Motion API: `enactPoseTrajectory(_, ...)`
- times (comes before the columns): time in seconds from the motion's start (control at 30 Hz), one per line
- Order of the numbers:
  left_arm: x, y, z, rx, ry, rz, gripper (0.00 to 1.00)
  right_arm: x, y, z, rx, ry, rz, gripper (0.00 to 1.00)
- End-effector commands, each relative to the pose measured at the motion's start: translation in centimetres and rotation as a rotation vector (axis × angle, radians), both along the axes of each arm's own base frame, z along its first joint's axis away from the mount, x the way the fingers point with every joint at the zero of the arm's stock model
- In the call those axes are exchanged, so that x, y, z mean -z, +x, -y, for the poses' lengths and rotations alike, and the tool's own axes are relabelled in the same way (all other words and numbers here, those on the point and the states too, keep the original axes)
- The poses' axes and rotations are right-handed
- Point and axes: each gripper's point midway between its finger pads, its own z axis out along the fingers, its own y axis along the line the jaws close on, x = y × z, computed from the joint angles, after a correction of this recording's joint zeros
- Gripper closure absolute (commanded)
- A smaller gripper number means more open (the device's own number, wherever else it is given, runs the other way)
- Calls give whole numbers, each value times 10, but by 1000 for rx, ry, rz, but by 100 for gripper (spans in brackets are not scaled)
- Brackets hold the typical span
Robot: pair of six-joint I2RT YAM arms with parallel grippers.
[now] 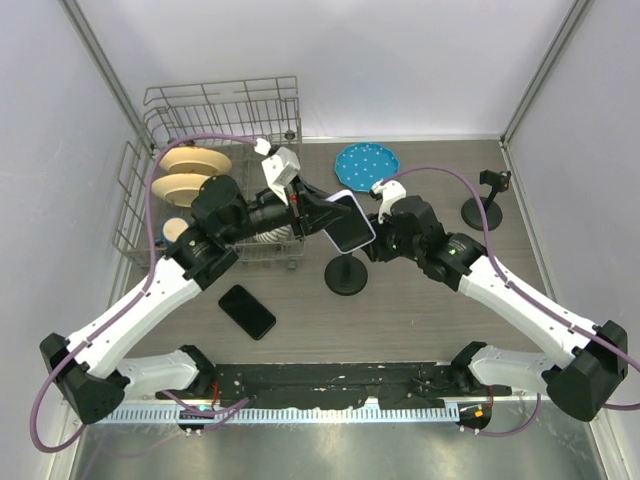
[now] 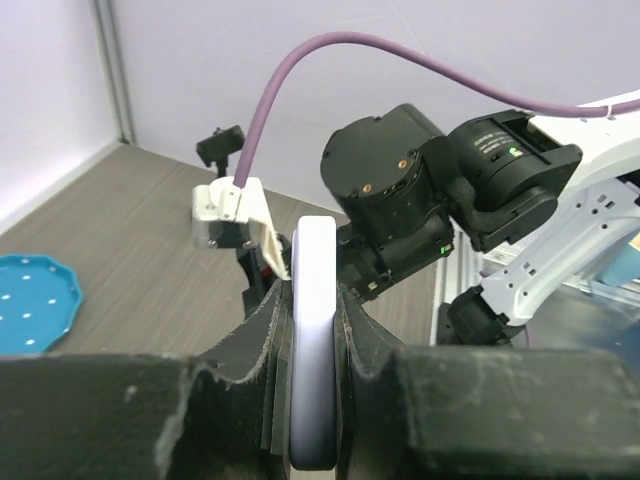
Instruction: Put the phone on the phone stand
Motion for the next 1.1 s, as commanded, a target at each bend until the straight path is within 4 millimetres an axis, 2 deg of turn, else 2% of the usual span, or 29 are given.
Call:
enactPoseTrajectory(0.0, -29, -2, -24, -99, -61, 170, 100, -34, -7, -4, -26, 69, 38, 55)
enactPoseTrajectory(0.03, -28, -1, -25, -111, -60, 173, 100, -40, -12, -1, -29, 83, 49, 54)
enactPoseTrajectory(0.2, -18, 0, -25, -107, -31, 172, 100, -46, -33, 15, -34, 117, 88, 47)
enactPoseTrajectory(0.27, -10, 2, -20, -93, -4, 156, 100, -46, -34, 27, 8, 111, 119, 46)
enactPoseTrajectory(0.37, -5, 3, -14, -69, 11, 143, 100, -43, -28, 38, 72, 102, 152, 46)
enactPoseTrajectory(0.53, 2, 5, -1, -19, -6, 76, 100, -50, -17, 38, 128, 144, 197, 43)
enactPoseTrajectory(0.57, 8, 10, 5, -11, -5, 55, 100, -53, -12, 46, 179, 135, 219, 42)
enactPoseTrajectory(0.63, 3, 1, 15, 73, -42, 73, 100, -55, -7, 58, 262, 133, 238, 42)
enactPoseTrajectory(0.67, 12, 2, 25, 128, -31, 72, 100, -52, -6, 64, 291, 128, 247, 42)
enactPoseTrajectory(0.7, 10, -10, 31, 217, -38, 96, 100, -51, -6, 64, 286, 129, 248, 43)
enactPoseTrajectory(0.77, 7, -6, 38, 236, -36, 87, 100, -49, -10, 54, 209, 139, 252, 44)
enactPoseTrajectory(0.8, 4, -7, 37, 232, -39, 99, 100, -47, -15, 42, 141, 159, 237, 44)
enactPoseTrajectory(0.93, -4, -4, 28, 179, -45, 161, 100, -40, -10, 35, 109, 154, 245, 47)
enactPoseTrajectory(1.07, -4, -5, 21, 147, -30, 181, 100, -40, -1, 26, 35, 200, 340, 51)
